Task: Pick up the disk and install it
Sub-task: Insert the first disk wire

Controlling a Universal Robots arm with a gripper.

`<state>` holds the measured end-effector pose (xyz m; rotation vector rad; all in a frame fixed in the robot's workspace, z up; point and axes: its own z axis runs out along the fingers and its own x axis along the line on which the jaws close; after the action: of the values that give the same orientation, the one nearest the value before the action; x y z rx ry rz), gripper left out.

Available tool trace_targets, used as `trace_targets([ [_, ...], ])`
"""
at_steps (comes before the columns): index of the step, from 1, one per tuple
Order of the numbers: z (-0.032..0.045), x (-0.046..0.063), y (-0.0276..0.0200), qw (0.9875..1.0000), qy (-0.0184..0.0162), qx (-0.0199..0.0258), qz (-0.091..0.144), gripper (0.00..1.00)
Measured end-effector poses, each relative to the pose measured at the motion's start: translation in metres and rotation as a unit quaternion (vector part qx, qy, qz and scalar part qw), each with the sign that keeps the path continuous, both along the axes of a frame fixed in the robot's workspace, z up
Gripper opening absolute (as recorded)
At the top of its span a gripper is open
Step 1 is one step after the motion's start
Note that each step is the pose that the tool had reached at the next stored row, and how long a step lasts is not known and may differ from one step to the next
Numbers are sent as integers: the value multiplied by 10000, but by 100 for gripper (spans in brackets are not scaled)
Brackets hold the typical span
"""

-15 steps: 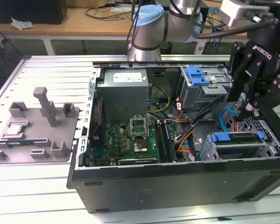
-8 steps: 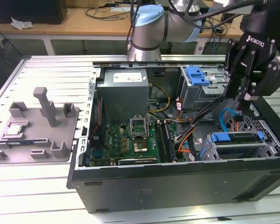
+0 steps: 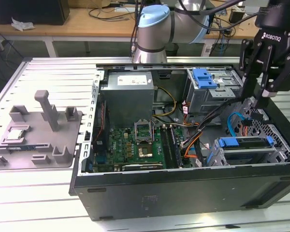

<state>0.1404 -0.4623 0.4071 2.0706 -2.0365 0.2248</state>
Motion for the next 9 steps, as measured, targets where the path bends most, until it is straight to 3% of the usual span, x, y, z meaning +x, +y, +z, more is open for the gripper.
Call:
trace_targets([
  [3, 0, 55, 36, 10000, 0, -19, -17, 50],
  [5, -1, 148, 92, 10000, 0, -35, -55, 50],
  [8, -3, 258, 122, 9999, 1, -47, -133, 50],
  [9, -4, 301, 133, 9998, 1, -48, -169, 42],
])
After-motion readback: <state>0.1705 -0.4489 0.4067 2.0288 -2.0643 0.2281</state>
